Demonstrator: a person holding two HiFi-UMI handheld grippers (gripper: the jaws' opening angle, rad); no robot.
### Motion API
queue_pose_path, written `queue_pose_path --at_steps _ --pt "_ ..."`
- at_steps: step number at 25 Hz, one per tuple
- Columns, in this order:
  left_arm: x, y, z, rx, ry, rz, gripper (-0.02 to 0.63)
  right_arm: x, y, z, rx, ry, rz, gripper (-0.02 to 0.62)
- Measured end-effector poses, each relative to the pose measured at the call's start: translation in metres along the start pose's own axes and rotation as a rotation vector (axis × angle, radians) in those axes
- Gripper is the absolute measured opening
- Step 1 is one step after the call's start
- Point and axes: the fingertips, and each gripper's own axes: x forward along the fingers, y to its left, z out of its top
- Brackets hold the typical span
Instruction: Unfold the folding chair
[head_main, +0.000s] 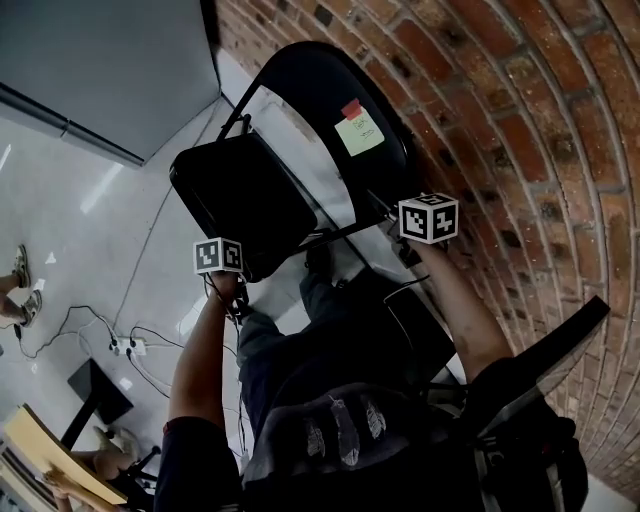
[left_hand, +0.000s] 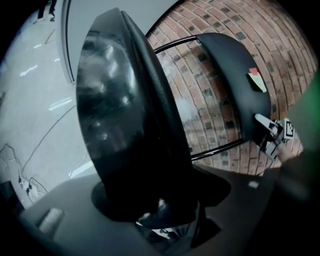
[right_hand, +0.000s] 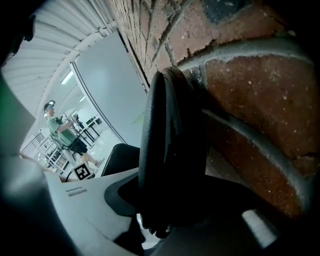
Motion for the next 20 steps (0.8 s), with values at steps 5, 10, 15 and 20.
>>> queue_pose_path --at_steps 5,10,15,20 --pt "0.001 0.005 -0.003 -0.016 0.009 0.01 0.327 0.0 -0.003 -0.003 0.01 0.005 -0.002 0.126" --pt "0.002 0.006 -0.004 -0.018 0.009 0.009 0.328 0.002 -0.003 -0.004 0.013 0.005 0.001 0.126" --pt "0.001 0.009 -0.005 -0.024 0.011 0.013 0.328 0.002 -0.005 -0.003 0.019 0.01 0.001 0.127" --pt "0.001 0.013 -0.007 -0.034 0.0 0.009 0.33 0.003 -0.006 -0.004 0.02 0.022 0.001 0.128"
